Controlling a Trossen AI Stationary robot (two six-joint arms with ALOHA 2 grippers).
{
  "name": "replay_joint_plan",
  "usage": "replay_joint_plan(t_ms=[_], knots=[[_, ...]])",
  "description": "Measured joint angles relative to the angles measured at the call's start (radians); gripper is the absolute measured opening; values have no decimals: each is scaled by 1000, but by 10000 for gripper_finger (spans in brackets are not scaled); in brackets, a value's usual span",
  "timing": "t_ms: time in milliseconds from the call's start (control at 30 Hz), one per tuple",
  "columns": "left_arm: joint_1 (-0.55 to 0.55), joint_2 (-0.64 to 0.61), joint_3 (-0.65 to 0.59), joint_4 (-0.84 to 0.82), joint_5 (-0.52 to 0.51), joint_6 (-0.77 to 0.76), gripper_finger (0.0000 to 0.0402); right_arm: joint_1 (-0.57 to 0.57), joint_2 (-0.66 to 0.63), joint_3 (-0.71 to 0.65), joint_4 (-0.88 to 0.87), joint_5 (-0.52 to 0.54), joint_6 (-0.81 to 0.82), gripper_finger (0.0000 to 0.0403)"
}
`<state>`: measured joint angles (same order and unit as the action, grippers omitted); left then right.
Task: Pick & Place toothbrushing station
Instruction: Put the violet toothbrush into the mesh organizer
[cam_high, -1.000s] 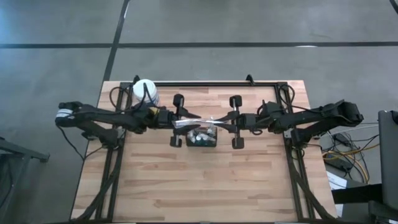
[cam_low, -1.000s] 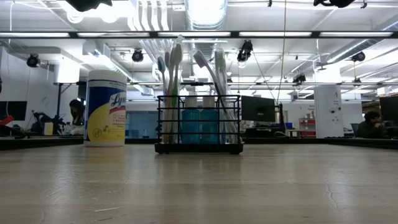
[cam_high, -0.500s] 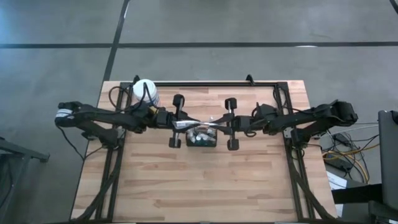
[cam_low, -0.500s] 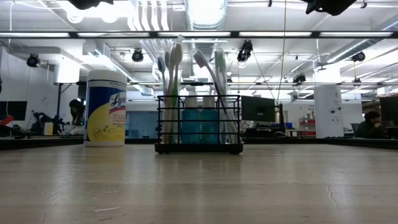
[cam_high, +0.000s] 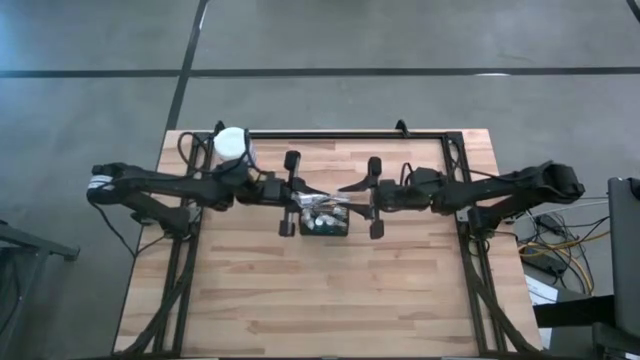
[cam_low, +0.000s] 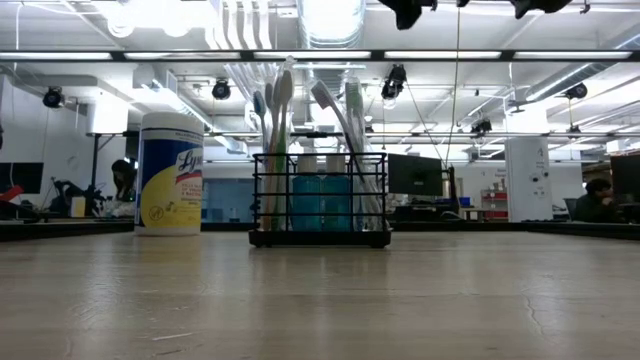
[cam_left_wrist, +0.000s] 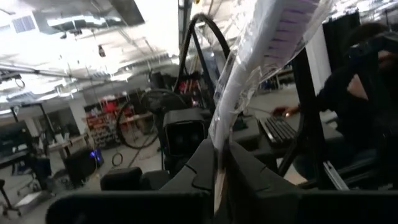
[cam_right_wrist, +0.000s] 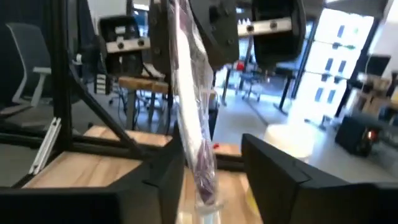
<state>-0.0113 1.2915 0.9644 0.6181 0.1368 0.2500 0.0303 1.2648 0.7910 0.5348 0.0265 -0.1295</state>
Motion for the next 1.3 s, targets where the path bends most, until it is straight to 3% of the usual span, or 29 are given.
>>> replay_joint_plan(t_ms=[200, 467, 700, 1000, 1300], knots=[[0, -7, 54, -170, -45, 8, 20, 10, -74, 0, -143, 47, 23, 211], [3, -7, 86, -271, -84, 30, 20, 24, -144, 0, -178, 82, -6, 240], [10, 0, 82, -285, -84, 17, 20, 24, -69, 87, -189, 32, -32, 238], [10, 3, 83, -312, -83, 13, 20, 24, 121, 355, -448, 19, -45, 238], [10, 0, 78, -377, -84, 11, 20, 23, 225, 556, -677, 20, -84, 172]])
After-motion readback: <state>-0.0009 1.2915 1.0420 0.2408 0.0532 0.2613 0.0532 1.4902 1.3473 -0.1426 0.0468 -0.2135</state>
